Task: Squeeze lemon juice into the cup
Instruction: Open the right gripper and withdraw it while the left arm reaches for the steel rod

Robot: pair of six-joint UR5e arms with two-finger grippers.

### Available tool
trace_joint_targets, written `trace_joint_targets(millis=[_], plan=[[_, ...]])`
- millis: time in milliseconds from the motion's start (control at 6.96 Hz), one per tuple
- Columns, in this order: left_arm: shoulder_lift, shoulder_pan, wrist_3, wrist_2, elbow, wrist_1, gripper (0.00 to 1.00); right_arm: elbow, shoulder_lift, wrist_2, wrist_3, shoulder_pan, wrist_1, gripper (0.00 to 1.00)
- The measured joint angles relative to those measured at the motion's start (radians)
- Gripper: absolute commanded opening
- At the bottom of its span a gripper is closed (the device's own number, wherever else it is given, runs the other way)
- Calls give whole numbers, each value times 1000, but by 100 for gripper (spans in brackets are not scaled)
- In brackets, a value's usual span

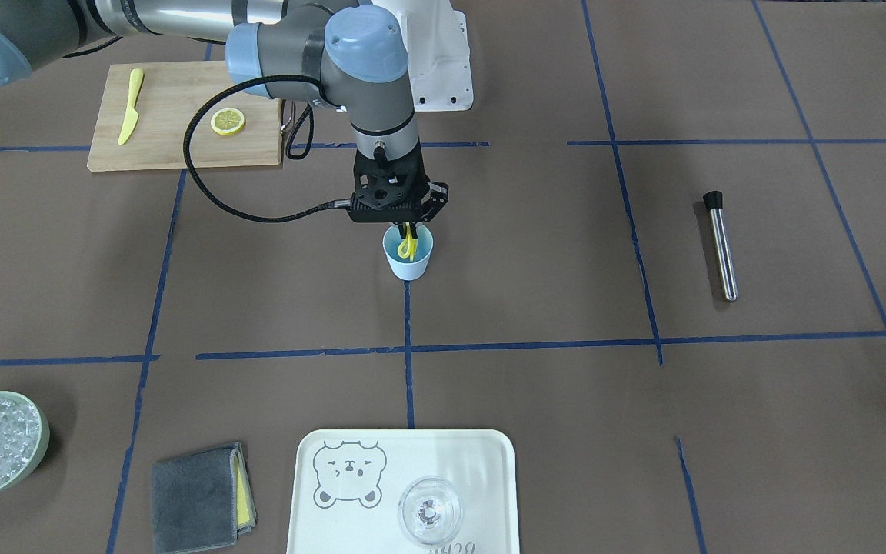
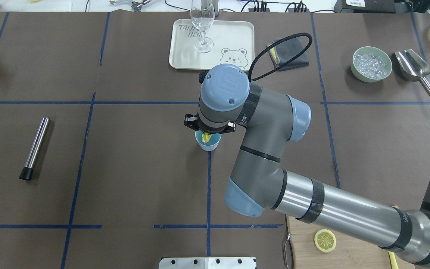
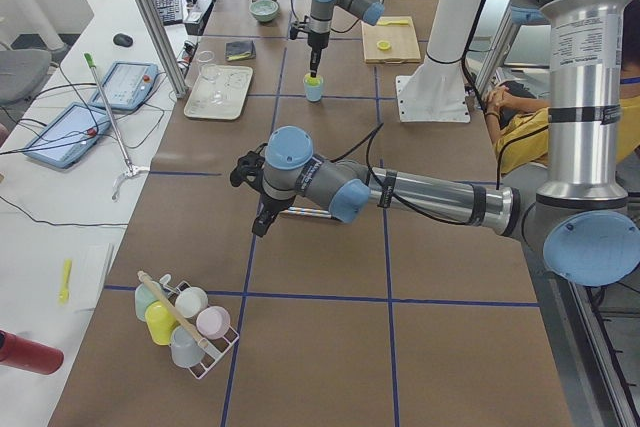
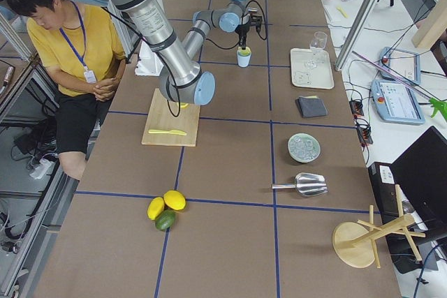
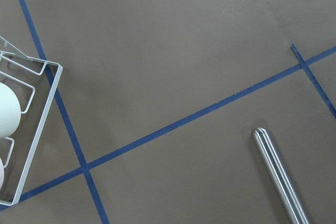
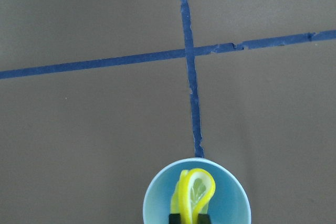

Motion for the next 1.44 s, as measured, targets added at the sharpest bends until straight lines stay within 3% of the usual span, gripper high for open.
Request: trace_joint_targets(millis=[574,718,1005,1436], plan=[[1,-1,-1,0,-7,0,100,-14,8,0,2,4,1,75],[0,0,-13,1,-3,2,100,-12,14,10,2,12,1,100],[-13,54,-193,7,36,-16,99,42,-23,107,-7,76,-3,100],[-71,274,-395,80,83,-100,100,218,-284,265,-239,256,0,100]])
